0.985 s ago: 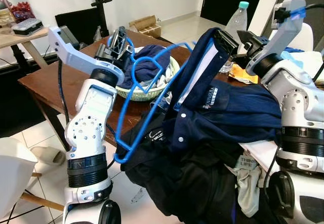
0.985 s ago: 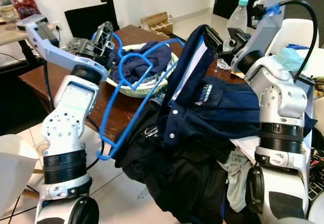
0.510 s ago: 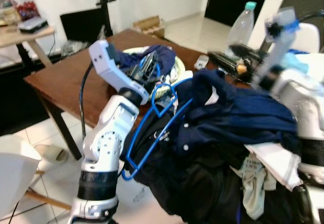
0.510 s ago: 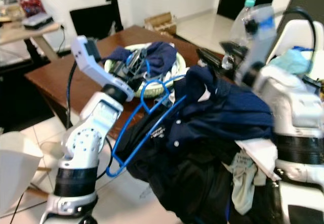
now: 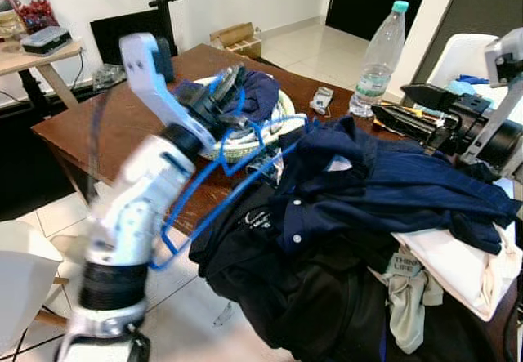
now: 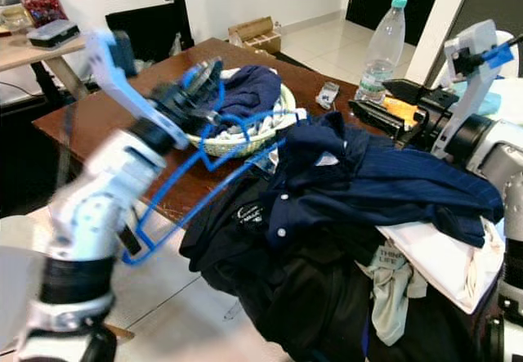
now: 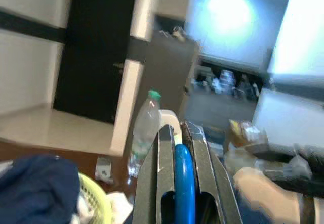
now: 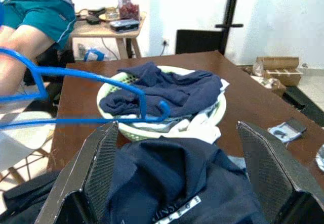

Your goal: Hang hanger

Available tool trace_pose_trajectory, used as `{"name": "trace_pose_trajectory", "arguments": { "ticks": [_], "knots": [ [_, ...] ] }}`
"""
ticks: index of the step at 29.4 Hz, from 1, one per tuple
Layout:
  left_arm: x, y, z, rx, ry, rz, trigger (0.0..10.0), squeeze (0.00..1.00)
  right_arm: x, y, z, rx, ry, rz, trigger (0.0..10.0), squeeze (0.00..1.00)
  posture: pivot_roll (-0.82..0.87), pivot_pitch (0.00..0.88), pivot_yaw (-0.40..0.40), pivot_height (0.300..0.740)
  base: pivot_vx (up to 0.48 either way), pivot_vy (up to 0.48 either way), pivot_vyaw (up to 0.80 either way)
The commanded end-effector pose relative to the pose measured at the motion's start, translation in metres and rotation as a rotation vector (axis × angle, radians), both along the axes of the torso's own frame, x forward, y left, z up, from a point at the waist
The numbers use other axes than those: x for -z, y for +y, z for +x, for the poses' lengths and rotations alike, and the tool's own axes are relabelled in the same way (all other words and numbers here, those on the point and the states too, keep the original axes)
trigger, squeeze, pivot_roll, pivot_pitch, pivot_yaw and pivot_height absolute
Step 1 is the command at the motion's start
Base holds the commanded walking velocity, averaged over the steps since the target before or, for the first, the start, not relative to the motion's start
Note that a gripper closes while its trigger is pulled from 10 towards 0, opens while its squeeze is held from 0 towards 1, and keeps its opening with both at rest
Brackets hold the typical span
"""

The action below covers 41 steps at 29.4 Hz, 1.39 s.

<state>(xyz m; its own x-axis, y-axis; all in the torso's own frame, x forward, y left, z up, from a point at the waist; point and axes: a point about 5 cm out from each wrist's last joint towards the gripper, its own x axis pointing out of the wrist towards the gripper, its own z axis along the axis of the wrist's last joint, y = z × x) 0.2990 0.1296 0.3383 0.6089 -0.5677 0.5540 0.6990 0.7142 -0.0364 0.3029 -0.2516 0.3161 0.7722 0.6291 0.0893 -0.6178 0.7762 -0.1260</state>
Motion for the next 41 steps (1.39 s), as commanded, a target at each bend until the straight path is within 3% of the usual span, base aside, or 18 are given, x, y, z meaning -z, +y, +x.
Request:
{"name": "trace_pose_trajectory", "arguments": {
  "ticks": [1,2,3,5,6,8,9,10,11,12,15,18,20,23,27,32,41],
  "knots": [
    [-0.01,0.011,-0.004,0.014,-0.04,0.107,10.0,0.0,0.001,-0.001,0.001,0.005,-0.008,0.015,10.0,0.0,0.11,0.077,-0.02,0.74,0.0,0.0,0.0],
    [-0.01,0.011,-0.004,0.014,-0.04,0.107,10.0,0.0,0.001,-0.001,0.001,0.005,-0.008,0.015,10.0,0.0,0.11,0.077,-0.02,0.74,0.0,0.0,0.0],
    [-0.017,0.021,-0.005,-0.017,-0.062,0.182,10.0,0.0,0.001,-0.002,0.001,0.003,-0.006,0.015,10.0,0.0,0.11,0.077,-0.02,0.74,0.0,0.0,0.0],
    [-0.017,0.021,-0.005,-0.017,-0.062,0.182,10.0,0.0,0.001,-0.002,0.001,0.003,-0.006,0.015,10.0,0.0,0.11,0.077,-0.02,0.74,0.0,0.0,0.0],
    [-0.024,0.026,-0.007,-0.025,-0.088,0.24,10.0,0.0,0.001,-0.001,0.001,-0.01,-0.012,0.016,10.0,0.0,0.12,0.076,-0.023,0.74,0.0,0.0,0.0],
    [-0.024,0.026,-0.007,-0.025,-0.088,0.24,10.0,0.0,0.001,-0.001,0.001,-0.01,-0.012,0.016,10.0,0.0,0.12,0.076,-0.023,0.74,0.0,0.0,0.0],
    [-0.029,0.024,-0.011,0.041,-0.101,0.278,10.0,0.0,-0.005,0.005,-0.006,-0.094,-0.069,0.029,10.0,0.0,0.12,0.075,-0.024,0.74,0.0,0.0,0.0],
    [-0.029,0.024,-0.011,0.041,-0.101,0.278,10.0,0.0,-0.005,0.005,-0.006,-0.094,-0.069,0.029,10.0,0.0,0.12,0.075,-0.024,0.74,0.0,0.0,0.0],
    [-0.031,0.02,-0.015,0.125,-0.103,0.312,10.0,0.0,-0.014,0.012,-0.017,-0.205,-0.134,0.051,10.0,0.0,0.12,0.074,-0.024,0.74,0.0,0.0,0.0],
    [-0.031,0.02,-0.015,0.125,-0.103,0.312,10.0,0.0,-0.014,0.012,-0.017,-0.205,-0.134,0.051,10.0,0.0,0.12,0.074,-0.024,0.74,0.0,0.0,0.0],
    [-0.03,0.004,-0.024,0.338,-0.126,0.401,10.0,0.0,-0.021,0.038,-0.041,-0.477,-0.203,0.011,10.0,0.0,0.12,0.074,-0.022,0.74,0.0,0.0,0.0],
    [-0.03,0.004,-0.024,0.338,-0.126,0.401,10.0,0.0,-0.021,0.038,-0.041,-0.477,-0.203,0.011,10.0,0.0,0.12,0.074,-0.022,0.74,0.0,0.0,0.0],
    [-0.03,-0.001,-0.027,0.395,-0.145,0.42,10.0,0.0,-0.018,0.046,-0.044,-0.536,-0.19,-0.017,10.0,0.0,0.12,0.073,-0.021,0.74,0.0,0.0,0.0],
    [-0.031,-0.015,-0.039,0.646,-0.209,0.471,10.0,0.0,-0.008,0.085,-0.05,-0.739,-0.163,-0.092,10.0,0.0,0.12,0.069,-0.015,0.74,0.0,0.0,0.0],
    [-0.031,-0.017,-0.041,0.682,-0.217,0.487,10.0,0.0,-0.007,0.091,-0.051,-0.763,-0.16,-0.107,10.0,0.0,0.12,0.069,-0.015,0.74,0.0,0.0,0.0],
    [-0.031,-0.024,-0.046,0.763,-0.25,0.587,10.0,0.0,0.004,0.105,-0.051,-0.805,-0.133,-0.195,10.0,0.0,0.12,0.065,-0.012,0.74,0.0,0.0,0.0],
    [-0.04,-0.034,-0.051,0.813,-0.268,0.639,10.0,0.0,0.007,0.11,-0.053,-0.821,-0.136,-0.207,10.0,0.0,0.12,0.058,-0.006,0.74,0.0,0.0,0.0]
  ]
}}
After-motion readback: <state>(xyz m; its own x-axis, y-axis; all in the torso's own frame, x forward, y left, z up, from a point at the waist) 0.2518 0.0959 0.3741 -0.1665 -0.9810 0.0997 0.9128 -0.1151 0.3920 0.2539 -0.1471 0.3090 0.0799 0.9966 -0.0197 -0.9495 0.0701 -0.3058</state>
